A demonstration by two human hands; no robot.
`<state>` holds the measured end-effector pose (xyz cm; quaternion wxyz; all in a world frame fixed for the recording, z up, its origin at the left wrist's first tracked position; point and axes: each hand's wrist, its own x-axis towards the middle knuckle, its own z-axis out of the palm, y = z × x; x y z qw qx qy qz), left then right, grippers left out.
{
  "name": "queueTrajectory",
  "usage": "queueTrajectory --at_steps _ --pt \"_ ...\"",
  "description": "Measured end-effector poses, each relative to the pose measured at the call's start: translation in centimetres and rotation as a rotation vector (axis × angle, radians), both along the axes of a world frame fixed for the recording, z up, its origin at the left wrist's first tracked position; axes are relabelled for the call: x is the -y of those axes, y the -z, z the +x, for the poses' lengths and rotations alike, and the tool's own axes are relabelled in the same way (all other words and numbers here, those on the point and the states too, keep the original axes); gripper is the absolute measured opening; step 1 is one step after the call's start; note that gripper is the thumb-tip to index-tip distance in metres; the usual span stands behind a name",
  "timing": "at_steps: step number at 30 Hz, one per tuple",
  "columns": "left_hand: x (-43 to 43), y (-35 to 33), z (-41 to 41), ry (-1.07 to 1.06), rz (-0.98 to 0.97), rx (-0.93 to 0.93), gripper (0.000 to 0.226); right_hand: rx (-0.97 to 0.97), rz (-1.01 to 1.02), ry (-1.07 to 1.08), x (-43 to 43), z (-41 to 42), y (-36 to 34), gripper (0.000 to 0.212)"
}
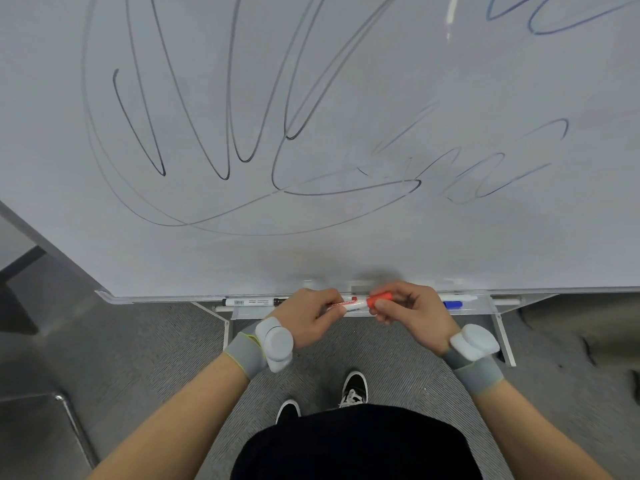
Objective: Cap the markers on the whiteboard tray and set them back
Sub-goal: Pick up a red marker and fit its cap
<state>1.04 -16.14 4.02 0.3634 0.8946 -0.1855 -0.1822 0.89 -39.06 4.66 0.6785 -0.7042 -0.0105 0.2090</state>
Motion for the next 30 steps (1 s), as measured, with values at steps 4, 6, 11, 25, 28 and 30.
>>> queueTrajectory --at_steps 4,6,11,25,28,30 --pt "0.1 0.1 0.1 -0.024 -0.036 -0.057 0.019 0.028 -0.048 -0.033 0.3 -0.2 -0.3 0.02" --pt "0.3 -0.1 0.0 -0.035 -0.059 -0.088 0.018 0.032 -0.041 -0.02 0.2 -0.3 -0.4 0.02" --pt "0.7 -0.8 0.1 0.027 -0.057 -0.08 0.018 0.018 -0.015 -0.043 0.0 -0.4 -0.9 0.019" --pt "0.2 1.7 1.7 -0.013 -0.054 0.093 0.024 0.112 -0.219 0.054 -0.1 2.3 0.3 0.024" --pt "-1.7 3.8 1.1 -0.053 0.096 0.177 0.022 0.231 -0.452 0.096 1.6 2.6 1.4 0.021" --pt "-2.4 4.8 0.3 -0.082 0.193 0.214 0.022 0.306 -0.601 0.029 2.7 2.4 2.0 0.02"
